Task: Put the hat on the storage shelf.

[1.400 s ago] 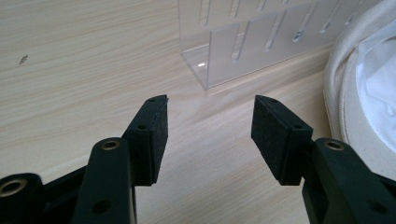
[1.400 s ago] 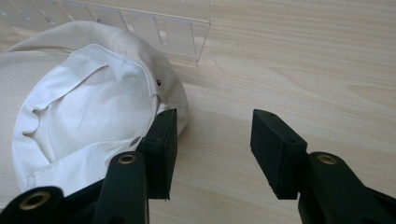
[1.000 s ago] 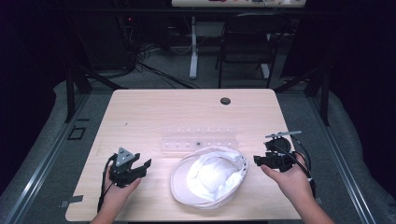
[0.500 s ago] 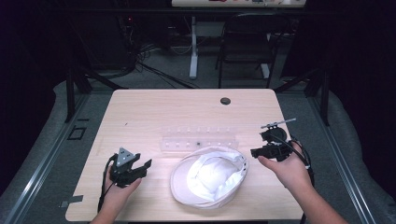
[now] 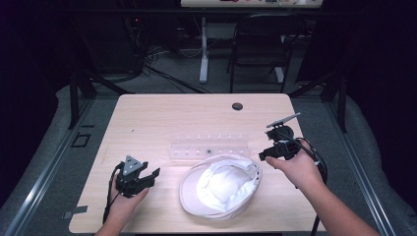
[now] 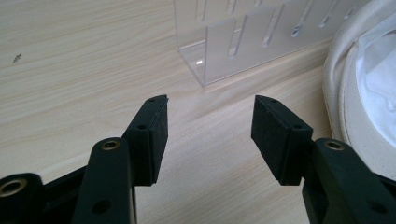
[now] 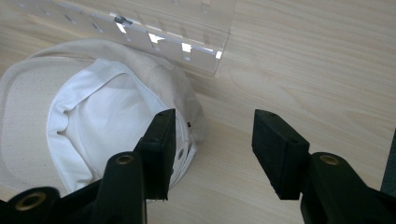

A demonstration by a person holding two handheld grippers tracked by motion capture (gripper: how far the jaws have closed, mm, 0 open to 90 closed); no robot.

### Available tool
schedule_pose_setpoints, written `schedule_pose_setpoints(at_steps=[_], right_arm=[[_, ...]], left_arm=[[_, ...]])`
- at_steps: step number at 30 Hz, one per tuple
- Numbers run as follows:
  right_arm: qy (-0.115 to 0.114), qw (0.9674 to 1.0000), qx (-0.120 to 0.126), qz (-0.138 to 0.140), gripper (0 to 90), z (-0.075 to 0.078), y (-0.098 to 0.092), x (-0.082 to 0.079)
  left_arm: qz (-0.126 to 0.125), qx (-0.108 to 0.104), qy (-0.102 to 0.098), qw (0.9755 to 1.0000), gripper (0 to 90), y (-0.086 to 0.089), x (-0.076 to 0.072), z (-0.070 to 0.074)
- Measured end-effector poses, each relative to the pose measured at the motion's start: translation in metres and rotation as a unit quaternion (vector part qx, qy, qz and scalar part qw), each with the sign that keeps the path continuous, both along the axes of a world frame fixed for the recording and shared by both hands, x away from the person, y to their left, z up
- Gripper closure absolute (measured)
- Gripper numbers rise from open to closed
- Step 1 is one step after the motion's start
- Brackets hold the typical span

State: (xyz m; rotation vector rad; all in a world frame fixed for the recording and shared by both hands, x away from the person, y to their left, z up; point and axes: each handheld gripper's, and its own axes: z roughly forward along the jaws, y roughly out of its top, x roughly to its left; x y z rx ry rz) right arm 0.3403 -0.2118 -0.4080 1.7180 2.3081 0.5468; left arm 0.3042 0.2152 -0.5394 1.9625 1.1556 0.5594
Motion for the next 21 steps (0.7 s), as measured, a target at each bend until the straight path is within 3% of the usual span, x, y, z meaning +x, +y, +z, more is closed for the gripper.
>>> schedule_pose_setpoints(at_steps=[9,16,21], right_arm=[[0.034,0.9993,-0.009,0.010,49.9,-0.006,0.013,0.007],[0.057,0.9983,-0.002,0.009,49.2,-0.011,0.016,0.013],[0.063,0.9980,-0.002,0.008,48.8,-0.014,0.018,0.016]], left_arm=[[0.000,0.000,0.001,1.0000,46.4,0.000,0.000,0.000],[-0.001,0.000,0.001,1.0000,46.4,0.000,0.001,-0.001],[-0.001,0.000,0.001,1.0000,46.4,0.000,0.001,-0.001]])
